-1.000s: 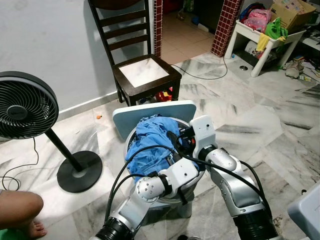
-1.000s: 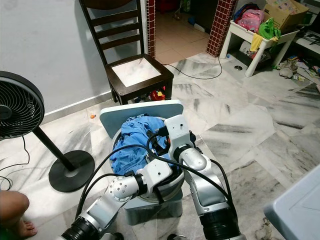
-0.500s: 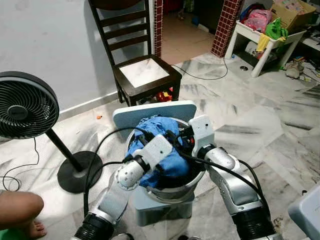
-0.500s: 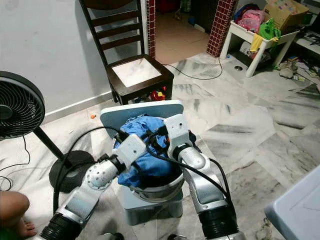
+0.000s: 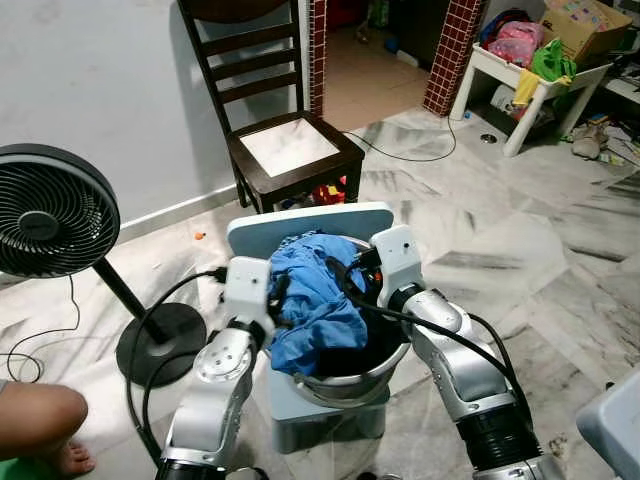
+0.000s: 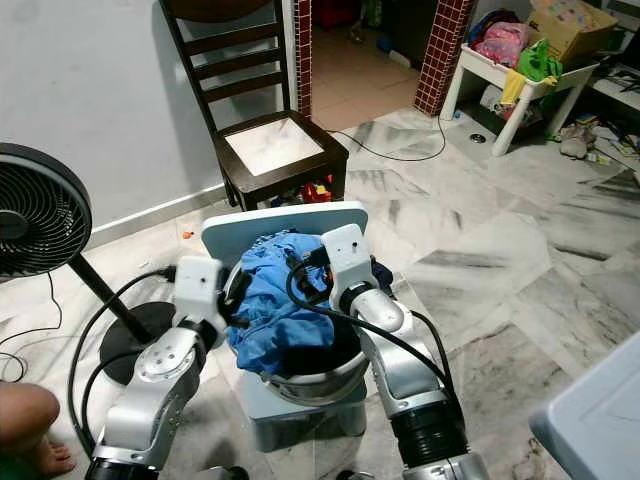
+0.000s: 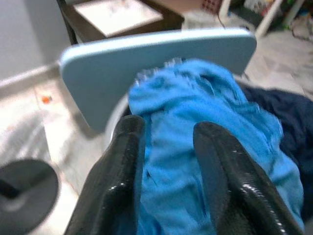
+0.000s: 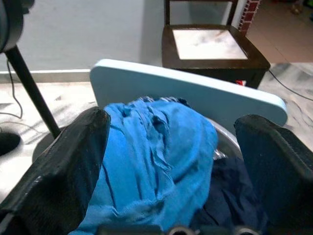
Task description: Hang hanger
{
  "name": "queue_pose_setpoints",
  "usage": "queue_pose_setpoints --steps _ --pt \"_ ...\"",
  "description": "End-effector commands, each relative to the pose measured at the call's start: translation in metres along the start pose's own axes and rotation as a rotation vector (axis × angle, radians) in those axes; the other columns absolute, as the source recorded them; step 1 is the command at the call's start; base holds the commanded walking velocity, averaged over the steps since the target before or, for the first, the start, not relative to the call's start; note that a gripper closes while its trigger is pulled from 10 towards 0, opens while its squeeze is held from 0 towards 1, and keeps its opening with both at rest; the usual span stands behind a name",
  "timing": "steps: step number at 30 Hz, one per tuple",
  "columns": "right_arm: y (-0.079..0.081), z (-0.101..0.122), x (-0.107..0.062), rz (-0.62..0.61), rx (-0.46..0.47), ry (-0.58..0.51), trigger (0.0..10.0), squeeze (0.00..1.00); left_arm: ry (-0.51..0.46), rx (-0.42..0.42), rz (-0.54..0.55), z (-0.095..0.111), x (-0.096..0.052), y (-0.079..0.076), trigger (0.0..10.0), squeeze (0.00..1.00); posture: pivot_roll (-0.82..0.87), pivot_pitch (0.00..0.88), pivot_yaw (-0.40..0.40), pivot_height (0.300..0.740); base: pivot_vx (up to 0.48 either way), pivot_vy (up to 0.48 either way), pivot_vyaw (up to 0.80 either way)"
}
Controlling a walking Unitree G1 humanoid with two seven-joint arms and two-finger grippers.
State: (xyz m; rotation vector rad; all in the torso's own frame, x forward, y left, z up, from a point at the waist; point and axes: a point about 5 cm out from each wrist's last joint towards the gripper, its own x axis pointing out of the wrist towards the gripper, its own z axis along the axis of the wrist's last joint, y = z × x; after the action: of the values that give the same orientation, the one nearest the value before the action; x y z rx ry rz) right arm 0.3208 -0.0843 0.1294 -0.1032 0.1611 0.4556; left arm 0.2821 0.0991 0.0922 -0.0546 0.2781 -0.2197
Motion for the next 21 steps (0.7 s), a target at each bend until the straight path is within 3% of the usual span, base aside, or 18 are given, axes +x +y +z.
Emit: queue_pose_setpoints --steps 1,4,12,13,14,15,16,17,18,19,21 --pt "0.001 0.003 0.002 -0.001 -0.007 -0.010 10.0 0.00 0.030 -0.160 -0.082 -0.001 0.003 -0.046 10.0 1.00 0.07 0.062 0.007 0.740 0.000 0.000 0.00" --pt "0.001 0.004 0.002 0.000 -0.011 -0.013 10.0 0.00 0.108 -0.199 -0.115 -0.007 0.008 -0.054 10.0 1.00 0.06 0.056 0.008 0.740 0.000 0.000 0.00" --pt "0.001 0.007 0.004 -0.002 -0.021 -0.027 10.0 0.00 0.206 -0.287 -0.200 -0.012 0.009 -0.068 10.0 1.00 0.06 0.055 0.014 0.740 0.000 0.000 0.00" --pt "0.001 0.007 0.004 -0.003 -0.021 -0.028 10.0 0.00 0.209 -0.297 -0.214 -0.009 0.008 -0.070 10.0 0.88 0.06 0.055 0.016 0.740 0.000 0.000 0.00" --pt "0.001 0.007 0.004 -0.003 -0.021 -0.028 10.0 0.00 0.209 -0.297 -0.214 -0.009 0.008 -0.070 10.0 0.88 0.06 0.055 0.016 0.740 0.000 0.000 0.00" --pt "0.001 0.007 0.005 -0.003 -0.021 -0.029 10.0 0.00 0.207 -0.295 -0.226 -0.005 0.008 -0.073 10.0 0.73 0.06 0.054 0.016 0.740 0.000 0.000 0.00" --pt "0.002 0.007 0.005 -0.002 -0.021 -0.030 10.0 0.00 0.195 -0.281 -0.235 -0.001 0.008 -0.075 10.0 0.69 0.06 0.052 0.018 0.740 0.000 0.000 0.00" --pt "0.003 0.007 0.006 -0.001 -0.021 -0.031 10.0 0.00 0.179 -0.259 -0.239 0.002 0.008 -0.075 10.0 0.52 0.06 0.051 0.018 0.740 0.000 0.000 0.00" --pt "0.003 0.007 0.006 0.000 -0.021 -0.032 10.0 0.00 0.170 -0.245 -0.240 0.004 0.008 -0.075 10.0 0.52 0.06 0.051 0.018 0.740 0.000 0.000 0.00" --pt "0.004 0.007 0.007 0.001 -0.020 -0.035 10.0 0.00 0.130 -0.203 -0.202 0.007 0.007 -0.068 10.0 0.00 0.06 0.049 0.019 0.740 0.000 0.000 0.00" --pt "0.004 0.008 0.008 0.001 -0.019 -0.037 10.0 0.00 0.104 -0.175 -0.176 0.009 0.007 -0.062 10.0 0.00 0.07 0.048 0.019 0.740 0.000 0.000 0.00"
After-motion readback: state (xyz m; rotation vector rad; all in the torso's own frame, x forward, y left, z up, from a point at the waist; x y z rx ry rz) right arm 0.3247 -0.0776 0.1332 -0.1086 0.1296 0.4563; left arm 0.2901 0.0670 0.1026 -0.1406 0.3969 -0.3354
